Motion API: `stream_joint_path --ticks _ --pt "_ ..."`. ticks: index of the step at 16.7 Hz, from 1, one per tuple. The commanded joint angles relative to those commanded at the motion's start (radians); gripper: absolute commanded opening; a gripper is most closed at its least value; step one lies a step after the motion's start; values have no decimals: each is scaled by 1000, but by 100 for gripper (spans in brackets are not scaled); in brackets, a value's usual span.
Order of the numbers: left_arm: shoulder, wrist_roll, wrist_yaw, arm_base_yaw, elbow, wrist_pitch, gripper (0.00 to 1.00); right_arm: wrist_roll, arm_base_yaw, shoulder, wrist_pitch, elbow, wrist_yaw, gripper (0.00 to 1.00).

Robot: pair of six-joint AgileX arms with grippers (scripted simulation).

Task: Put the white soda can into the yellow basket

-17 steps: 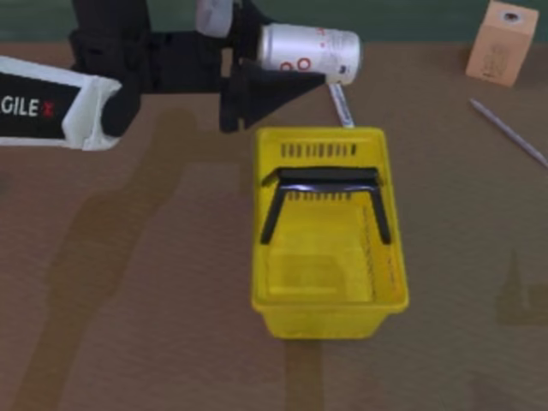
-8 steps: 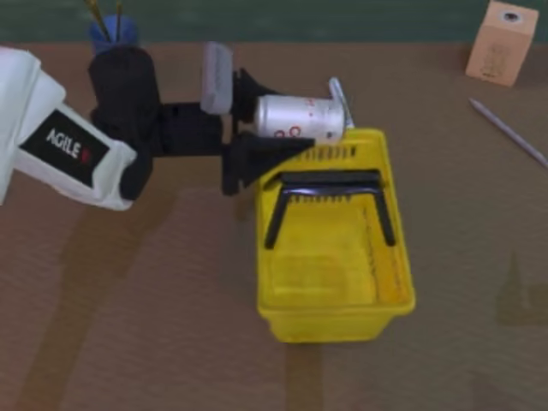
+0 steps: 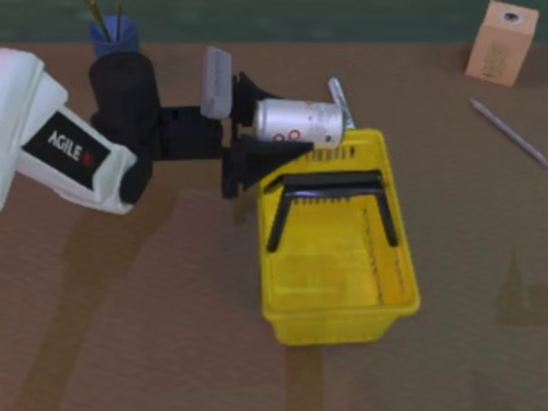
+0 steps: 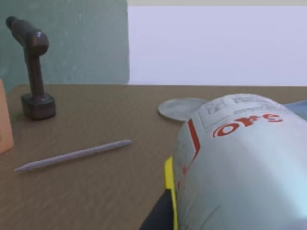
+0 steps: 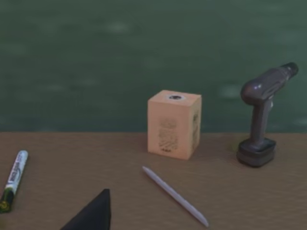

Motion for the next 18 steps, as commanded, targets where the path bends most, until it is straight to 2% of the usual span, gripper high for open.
stream_joint_path --ticks 10,18 --pt "0 0 0 0 0 0 98 0 0 0 0 0 0 100" --pt "0 0 0 0 0 0 100 0 0 0 0 0 0 100"
